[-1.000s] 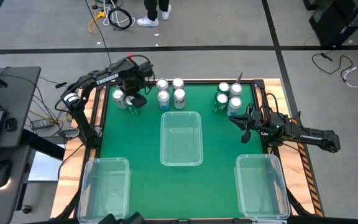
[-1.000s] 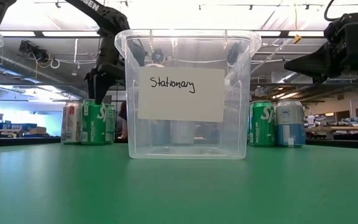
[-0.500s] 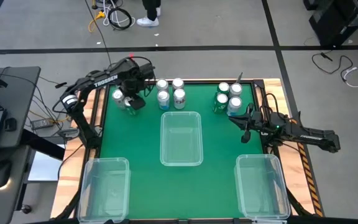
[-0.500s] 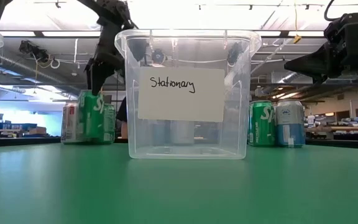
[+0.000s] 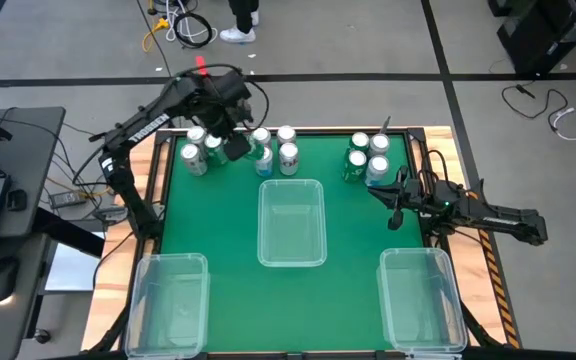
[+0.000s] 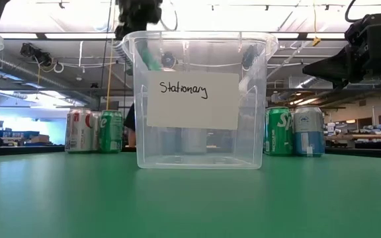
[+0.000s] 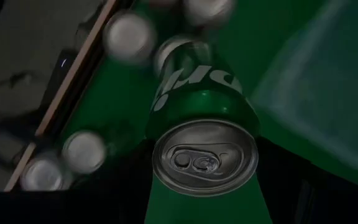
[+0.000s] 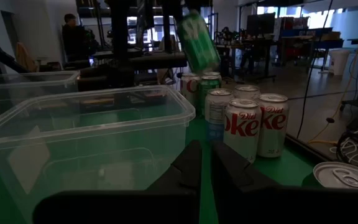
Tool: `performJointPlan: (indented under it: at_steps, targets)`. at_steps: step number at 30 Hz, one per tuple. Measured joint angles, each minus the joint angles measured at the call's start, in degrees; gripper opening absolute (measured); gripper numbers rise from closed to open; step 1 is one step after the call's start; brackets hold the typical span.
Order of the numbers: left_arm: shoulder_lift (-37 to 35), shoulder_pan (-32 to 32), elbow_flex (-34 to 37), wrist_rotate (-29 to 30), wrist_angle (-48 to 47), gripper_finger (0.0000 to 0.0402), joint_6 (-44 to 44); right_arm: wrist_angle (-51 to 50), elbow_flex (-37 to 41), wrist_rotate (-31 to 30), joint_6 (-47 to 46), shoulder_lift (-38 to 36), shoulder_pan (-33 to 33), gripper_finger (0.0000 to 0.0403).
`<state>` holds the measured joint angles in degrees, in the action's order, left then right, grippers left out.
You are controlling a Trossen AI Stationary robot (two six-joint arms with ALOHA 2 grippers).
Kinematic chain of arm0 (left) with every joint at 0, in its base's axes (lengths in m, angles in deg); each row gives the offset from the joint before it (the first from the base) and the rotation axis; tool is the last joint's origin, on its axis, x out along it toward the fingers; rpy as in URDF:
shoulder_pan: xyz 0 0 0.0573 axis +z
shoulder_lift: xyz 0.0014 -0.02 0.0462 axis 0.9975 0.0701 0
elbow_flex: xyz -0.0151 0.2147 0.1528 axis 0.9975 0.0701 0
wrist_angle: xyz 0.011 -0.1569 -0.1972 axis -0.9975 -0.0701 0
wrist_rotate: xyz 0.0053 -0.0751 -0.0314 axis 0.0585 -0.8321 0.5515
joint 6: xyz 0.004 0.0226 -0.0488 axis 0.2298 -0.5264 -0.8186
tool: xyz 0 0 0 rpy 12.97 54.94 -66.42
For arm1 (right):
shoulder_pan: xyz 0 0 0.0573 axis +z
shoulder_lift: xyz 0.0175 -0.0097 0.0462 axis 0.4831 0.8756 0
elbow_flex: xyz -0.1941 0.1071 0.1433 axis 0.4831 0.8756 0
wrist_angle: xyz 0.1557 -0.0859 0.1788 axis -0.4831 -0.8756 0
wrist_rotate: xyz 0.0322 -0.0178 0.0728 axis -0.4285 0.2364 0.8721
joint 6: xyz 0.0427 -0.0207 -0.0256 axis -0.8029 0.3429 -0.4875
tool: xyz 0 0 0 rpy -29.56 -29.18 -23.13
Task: Sort soda cans
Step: Put the green soda can into the top bin
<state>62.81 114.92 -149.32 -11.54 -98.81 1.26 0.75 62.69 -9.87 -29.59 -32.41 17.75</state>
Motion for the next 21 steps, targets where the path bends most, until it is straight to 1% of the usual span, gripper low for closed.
performJointPlan:
  at_steps: [4, 11, 15, 19, 21]
  targets:
    - [0.0, -4.1, -3.9, -2.2, 0.0, 0.0239, -0.2, 0.0, 0.0, 0.0, 0.0, 0.0, 0.0, 0.0023]
    - [1.5, -11.3, -5.1, -4.5, 0.0, 0.0239, -0.8, 0.0, 0.0, 0.0, 0.0, 0.0, 0.0, 0.0023]
    - [4.1, -13.9, -5.1, -6.1, 0.0, 0.0239, -0.4, 0.0, 0.0, 0.0, 0.0, 0.0, 0.0, 0.0023]
    - [8.1, -15.8, -5.1, -7.4, 0.1, 0.0239, 0.2, 0.0, 0.0, 0.0, 0.0, 0.0, 0.0, 0.0023]
    - [10.5, -16.9, -5.1, -7.3, 0.2, 0.0239, 1.9, 0.0, 0.0, 0.0, 0.0, 0.0, 0.0, 0.0023]
